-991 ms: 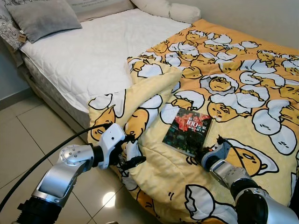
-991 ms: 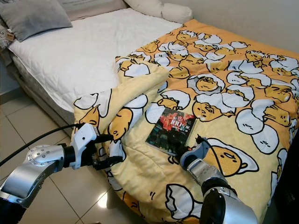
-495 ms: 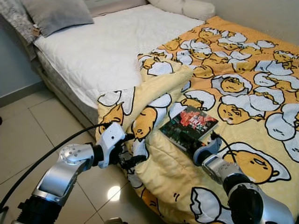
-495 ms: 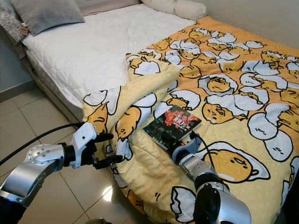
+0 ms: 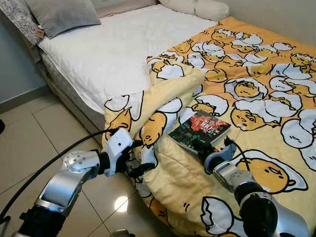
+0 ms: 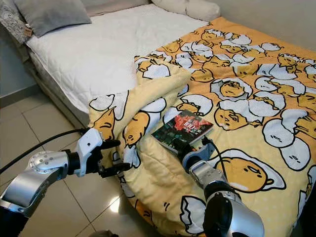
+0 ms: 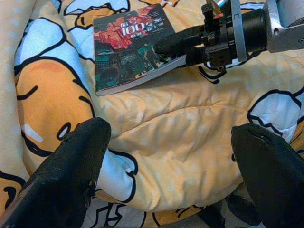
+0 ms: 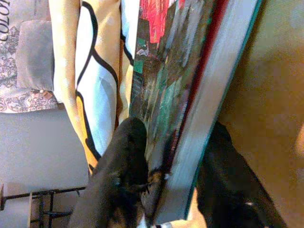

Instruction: Clean up the room

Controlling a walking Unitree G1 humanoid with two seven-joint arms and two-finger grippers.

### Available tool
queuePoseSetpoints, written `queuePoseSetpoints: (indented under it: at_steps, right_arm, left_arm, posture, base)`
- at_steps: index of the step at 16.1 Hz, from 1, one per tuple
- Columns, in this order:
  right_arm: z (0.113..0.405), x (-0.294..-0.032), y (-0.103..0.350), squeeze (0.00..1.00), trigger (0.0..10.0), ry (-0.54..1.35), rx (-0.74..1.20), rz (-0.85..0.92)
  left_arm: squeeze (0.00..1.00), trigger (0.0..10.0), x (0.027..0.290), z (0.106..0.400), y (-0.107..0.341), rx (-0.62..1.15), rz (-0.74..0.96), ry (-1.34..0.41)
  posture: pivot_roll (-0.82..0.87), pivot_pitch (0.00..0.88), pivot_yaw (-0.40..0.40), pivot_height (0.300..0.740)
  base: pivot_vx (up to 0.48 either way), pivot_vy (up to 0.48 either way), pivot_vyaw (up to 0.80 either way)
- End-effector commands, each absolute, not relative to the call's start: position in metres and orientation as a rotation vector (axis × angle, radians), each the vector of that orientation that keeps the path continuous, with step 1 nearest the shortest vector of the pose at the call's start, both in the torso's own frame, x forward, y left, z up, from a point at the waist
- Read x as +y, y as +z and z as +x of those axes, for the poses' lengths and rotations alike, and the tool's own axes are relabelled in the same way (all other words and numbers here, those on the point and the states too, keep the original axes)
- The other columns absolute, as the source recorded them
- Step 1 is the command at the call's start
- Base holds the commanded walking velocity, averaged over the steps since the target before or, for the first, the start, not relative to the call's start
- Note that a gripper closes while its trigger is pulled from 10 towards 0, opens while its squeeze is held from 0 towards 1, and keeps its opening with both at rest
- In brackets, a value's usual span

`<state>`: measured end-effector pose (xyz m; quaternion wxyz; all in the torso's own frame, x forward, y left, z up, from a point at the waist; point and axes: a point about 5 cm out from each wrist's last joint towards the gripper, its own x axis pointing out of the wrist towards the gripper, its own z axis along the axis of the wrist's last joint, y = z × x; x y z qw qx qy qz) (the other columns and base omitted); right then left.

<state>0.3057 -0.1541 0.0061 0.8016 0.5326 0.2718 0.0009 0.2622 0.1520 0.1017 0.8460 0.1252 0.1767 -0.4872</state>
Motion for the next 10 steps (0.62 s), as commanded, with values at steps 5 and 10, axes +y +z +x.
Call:
queuePoseSetpoints:
  at_steps: [5,10]
  right_arm:
    - [0.311,-0.157,0.010,0.00,0.0,-0.034,0.526,1.127]
    - [0.311,-0.173,0.012,0.00,0.0,-0.064,0.442,1.026]
  left_arm:
    - [0.57,10.0,0.153,0.264,0.101,0.372,0.276,-1.021]
    - [0.57,10.0,0.151,0.261,0.099,0.347,0.253,-0.988]
  posture:
    - [0.09,0.000,-0.024,0.740]
    - [0.09,0.000,-0.035,0.740]
  base:
    - [0.000,0.000,0.00]
    - [0.000,0.000,0.00]
